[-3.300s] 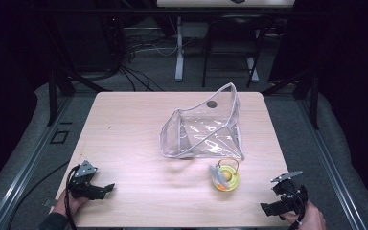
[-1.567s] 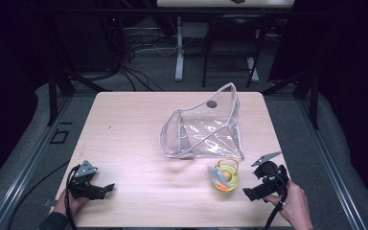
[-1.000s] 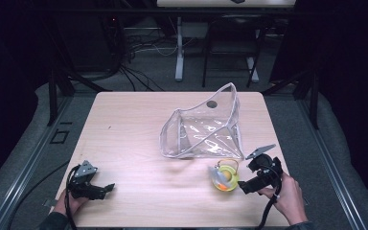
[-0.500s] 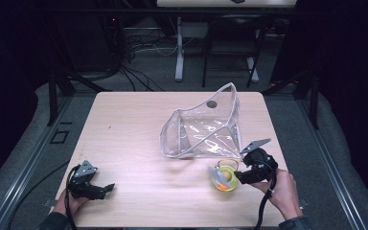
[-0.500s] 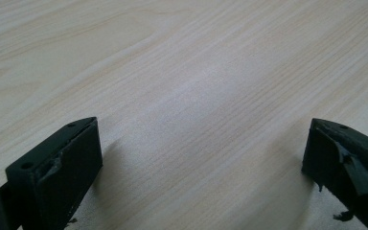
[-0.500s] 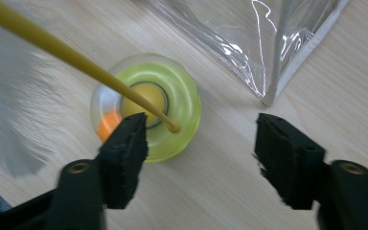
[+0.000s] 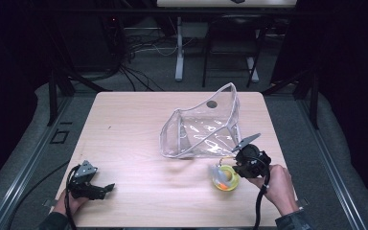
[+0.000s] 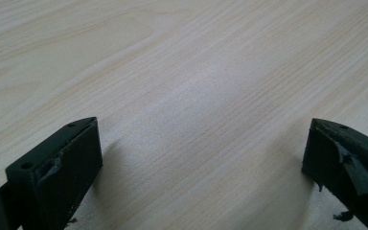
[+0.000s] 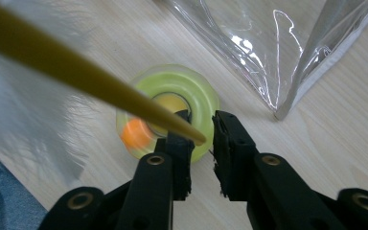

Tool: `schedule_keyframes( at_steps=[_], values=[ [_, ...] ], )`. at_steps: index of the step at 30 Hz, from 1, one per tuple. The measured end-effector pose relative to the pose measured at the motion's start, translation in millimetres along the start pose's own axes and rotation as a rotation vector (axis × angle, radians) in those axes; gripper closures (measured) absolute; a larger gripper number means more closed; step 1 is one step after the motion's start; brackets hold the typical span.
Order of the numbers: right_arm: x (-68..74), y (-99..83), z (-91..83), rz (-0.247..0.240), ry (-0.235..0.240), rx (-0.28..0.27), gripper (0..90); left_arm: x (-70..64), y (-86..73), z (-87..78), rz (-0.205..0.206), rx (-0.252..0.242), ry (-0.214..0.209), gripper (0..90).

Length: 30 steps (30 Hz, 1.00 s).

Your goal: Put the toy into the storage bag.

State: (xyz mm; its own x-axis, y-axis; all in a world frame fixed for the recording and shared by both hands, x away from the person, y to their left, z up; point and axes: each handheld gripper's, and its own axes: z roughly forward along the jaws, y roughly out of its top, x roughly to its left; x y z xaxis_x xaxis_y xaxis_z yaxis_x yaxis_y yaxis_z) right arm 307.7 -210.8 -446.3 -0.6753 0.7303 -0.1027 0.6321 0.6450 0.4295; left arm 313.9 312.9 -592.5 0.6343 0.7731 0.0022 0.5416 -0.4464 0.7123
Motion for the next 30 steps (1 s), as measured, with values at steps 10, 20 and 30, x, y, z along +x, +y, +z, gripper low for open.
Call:
schedule_keyframes(
  at_steps=[10, 20, 30],
  values=[
    [-1.2, 5.4, -1.5, 0.000, -0.015, -0.006, 87.6, 0.0, 0.0, 0.0, 0.001, 0.000, 0.000, 0.0],
    [-7.3, 9.7, -9.4, 0.018, -0.021, -0.003, 87.8, 0.1, 0.0, 0.0, 0.001, 0.000, 0.000, 0.0],
    [-21.7, 11.4, -17.6, 0.037, -0.024, 0.042, 87.8, -0.2, -0.1, 0.1, -0.003, -0.001, 0.000, 0.0]
  ],
)
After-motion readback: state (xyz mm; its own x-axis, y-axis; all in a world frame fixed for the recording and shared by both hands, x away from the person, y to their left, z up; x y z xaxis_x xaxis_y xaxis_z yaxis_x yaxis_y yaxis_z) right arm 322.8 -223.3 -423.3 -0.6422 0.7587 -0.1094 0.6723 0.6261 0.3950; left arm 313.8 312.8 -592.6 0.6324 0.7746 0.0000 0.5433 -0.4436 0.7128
